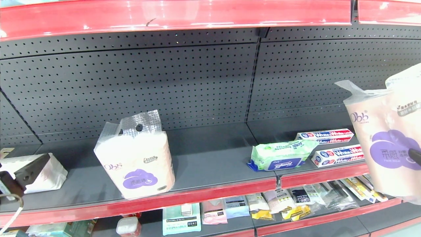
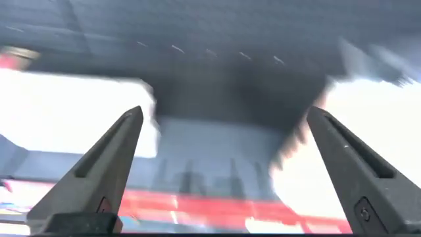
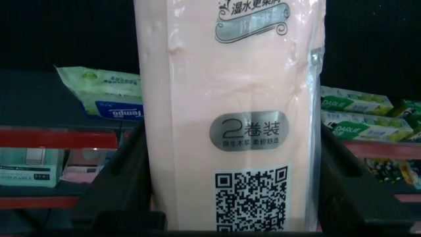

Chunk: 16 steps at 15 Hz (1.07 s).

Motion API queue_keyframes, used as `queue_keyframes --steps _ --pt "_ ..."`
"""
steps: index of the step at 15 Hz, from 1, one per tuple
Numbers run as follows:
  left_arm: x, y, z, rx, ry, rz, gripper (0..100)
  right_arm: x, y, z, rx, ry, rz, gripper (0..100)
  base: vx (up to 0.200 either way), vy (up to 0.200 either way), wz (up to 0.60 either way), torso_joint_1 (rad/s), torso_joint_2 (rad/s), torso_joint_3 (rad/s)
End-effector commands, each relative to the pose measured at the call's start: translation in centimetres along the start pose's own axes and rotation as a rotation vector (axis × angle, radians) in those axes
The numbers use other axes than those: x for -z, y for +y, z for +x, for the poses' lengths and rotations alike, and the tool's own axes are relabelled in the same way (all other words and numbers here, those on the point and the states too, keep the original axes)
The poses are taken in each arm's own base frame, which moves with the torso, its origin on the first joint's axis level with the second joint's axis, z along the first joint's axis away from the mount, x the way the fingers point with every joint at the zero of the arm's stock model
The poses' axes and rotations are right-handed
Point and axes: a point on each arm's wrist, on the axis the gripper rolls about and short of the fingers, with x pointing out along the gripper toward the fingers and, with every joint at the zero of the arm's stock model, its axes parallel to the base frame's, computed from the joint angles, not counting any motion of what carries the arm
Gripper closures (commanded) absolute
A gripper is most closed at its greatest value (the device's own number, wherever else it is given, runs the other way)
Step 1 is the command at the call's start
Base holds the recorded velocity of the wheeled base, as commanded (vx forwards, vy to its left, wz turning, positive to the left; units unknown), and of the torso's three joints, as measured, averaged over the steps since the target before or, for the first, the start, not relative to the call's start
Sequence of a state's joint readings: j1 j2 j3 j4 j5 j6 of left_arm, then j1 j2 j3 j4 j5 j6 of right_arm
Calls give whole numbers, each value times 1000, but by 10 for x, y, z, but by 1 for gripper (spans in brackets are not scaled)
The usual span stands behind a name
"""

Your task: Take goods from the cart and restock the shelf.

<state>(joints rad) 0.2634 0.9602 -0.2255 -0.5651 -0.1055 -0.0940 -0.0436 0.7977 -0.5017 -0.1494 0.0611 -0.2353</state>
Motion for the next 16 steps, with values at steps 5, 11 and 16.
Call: queue_keyframes --steps 5,11,16 --pt "31 -9 -125 456 26 130 0 2 5 7 -59 22 -4 100 0 0 0 0 0 0" --pt "44 3 -139 333 -93 233 0 2 5 13 -90 38 1 100 0 0 0 0 0 0" --pt "68 9 -139 249 -29 252 0 -10 3 15 -102 2 -5 100 0 0 0 0 0 0"
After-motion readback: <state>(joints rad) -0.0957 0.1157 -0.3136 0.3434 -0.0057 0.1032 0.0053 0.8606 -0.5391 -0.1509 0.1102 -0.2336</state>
